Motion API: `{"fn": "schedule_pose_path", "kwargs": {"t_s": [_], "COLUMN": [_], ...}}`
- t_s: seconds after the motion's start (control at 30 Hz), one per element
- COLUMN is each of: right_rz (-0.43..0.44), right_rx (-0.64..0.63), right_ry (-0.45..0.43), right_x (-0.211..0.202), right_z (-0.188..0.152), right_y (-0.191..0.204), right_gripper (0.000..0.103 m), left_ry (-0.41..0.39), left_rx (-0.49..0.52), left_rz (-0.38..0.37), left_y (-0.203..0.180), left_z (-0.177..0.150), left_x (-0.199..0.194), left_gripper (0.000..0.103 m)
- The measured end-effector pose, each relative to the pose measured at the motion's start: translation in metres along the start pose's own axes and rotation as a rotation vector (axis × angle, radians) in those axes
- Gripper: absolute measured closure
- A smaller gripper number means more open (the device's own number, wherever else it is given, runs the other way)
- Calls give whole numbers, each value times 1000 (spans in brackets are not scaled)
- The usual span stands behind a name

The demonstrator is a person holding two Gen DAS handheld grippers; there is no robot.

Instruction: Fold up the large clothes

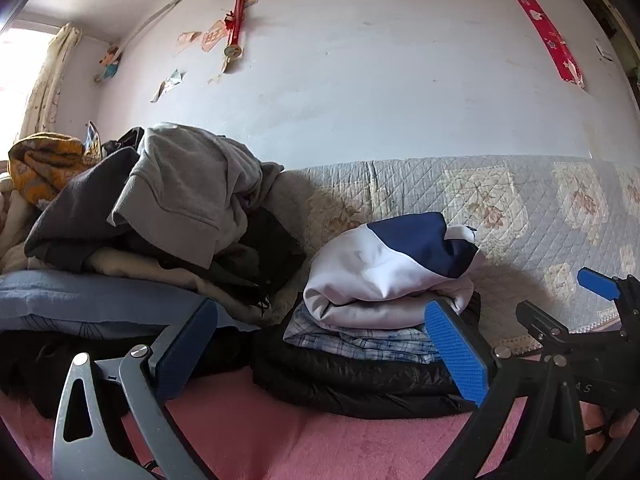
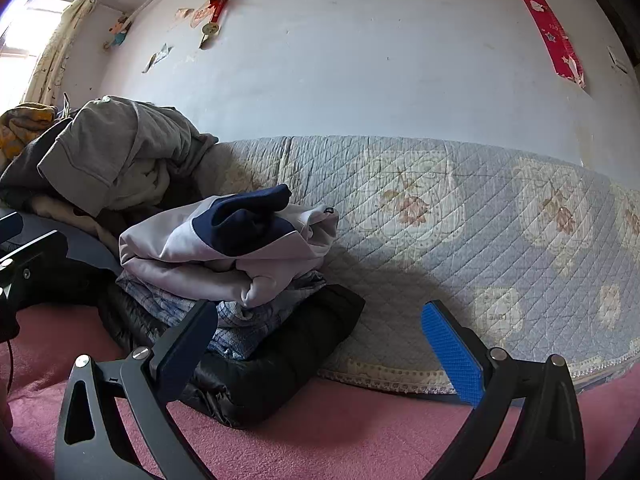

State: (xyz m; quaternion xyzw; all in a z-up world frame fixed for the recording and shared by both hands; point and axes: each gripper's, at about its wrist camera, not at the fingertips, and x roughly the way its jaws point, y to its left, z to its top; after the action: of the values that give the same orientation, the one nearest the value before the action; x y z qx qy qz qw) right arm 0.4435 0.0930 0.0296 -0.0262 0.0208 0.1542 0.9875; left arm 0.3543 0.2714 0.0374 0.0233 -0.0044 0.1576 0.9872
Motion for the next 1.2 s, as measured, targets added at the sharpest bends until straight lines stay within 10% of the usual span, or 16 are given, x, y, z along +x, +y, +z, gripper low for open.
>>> {"fn": "schedule_pose_path", "kwargs": {"t_s": [1.2], "right_rz": [-10], "right_rx": [22], "right_ry": [-5], "right_x": [2], "right_z": [-1], "right_y": [-1], "right_gripper": [0], "left_ry": [-23], "left_rx": [29], "left_rz": [-14], "left_y": [-7], "left_z": [0], "left_x": [-7], "left_gripper": [0]}}
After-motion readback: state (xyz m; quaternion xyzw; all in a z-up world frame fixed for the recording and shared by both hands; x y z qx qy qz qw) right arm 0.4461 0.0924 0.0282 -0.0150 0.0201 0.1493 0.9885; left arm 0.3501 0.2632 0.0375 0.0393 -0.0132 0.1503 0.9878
